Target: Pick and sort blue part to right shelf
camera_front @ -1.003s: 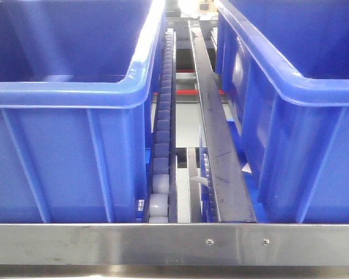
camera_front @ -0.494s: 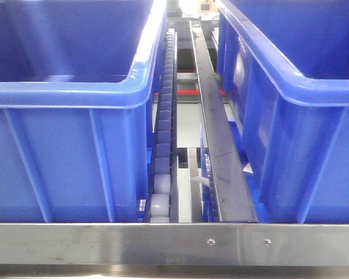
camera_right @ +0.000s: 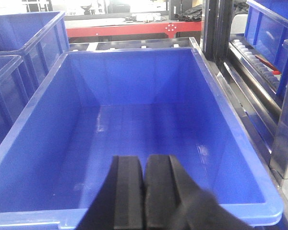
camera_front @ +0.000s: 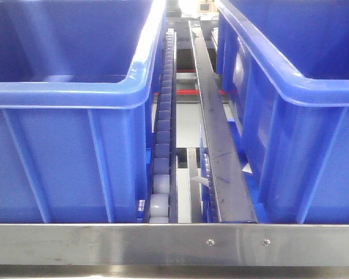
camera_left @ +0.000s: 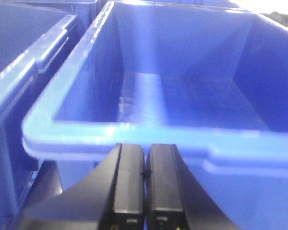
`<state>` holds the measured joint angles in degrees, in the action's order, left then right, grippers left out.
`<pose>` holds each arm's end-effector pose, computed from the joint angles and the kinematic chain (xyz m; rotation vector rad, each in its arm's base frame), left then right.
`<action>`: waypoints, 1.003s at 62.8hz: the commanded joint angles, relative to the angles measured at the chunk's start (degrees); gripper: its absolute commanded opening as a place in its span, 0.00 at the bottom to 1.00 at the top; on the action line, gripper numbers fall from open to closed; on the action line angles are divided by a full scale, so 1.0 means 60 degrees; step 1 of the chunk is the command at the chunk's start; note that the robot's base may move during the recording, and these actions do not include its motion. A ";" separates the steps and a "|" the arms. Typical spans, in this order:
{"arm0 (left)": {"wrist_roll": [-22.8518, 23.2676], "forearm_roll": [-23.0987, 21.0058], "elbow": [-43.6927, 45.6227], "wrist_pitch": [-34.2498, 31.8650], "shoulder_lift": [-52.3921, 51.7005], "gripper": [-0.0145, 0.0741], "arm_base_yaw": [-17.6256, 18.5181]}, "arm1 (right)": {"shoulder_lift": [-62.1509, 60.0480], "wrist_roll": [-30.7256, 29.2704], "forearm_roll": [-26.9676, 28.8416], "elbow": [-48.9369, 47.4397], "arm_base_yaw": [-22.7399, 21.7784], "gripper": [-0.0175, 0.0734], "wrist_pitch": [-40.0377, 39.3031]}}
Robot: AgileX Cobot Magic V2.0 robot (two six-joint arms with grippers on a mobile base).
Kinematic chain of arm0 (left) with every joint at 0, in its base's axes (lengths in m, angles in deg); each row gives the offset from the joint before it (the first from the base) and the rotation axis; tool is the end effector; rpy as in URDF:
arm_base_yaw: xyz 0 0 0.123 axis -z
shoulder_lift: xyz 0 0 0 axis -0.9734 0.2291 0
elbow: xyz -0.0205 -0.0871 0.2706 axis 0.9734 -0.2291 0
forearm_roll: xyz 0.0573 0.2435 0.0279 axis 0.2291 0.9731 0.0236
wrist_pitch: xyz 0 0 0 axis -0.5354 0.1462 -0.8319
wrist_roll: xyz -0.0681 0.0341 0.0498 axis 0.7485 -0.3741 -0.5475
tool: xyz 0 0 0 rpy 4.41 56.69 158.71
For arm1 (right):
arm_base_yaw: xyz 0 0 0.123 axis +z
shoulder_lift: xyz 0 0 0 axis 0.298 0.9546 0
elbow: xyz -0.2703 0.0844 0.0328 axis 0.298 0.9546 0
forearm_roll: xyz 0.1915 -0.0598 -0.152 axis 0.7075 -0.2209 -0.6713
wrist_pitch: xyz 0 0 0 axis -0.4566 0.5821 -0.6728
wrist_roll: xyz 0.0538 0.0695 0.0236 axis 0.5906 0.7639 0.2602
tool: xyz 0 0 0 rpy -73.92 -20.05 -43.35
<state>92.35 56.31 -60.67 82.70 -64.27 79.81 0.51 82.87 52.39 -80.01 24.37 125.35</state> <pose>0.0562 -0.0030 0.2040 -0.0360 1.5647 -0.1204 -0.0052 -0.0136 0.3253 0.1003 1.5953 0.0678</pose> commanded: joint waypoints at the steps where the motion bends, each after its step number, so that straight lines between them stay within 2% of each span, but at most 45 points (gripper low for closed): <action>1: 0.0008 0.0000 -0.0217 -0.1540 -0.0218 0.30 0.0005 | 0.0163 -0.0093 -0.0114 -0.0221 -0.0045 0.24 -0.0872; 63: 0.0008 0.0000 -0.0235 -0.1623 -0.0218 0.30 0.0005 | 0.0173 -0.0093 -0.0090 -0.0055 -0.0056 0.24 -0.1029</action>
<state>92.35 56.31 -60.67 78.14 -64.27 79.81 0.51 82.87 52.39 -79.92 24.37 125.20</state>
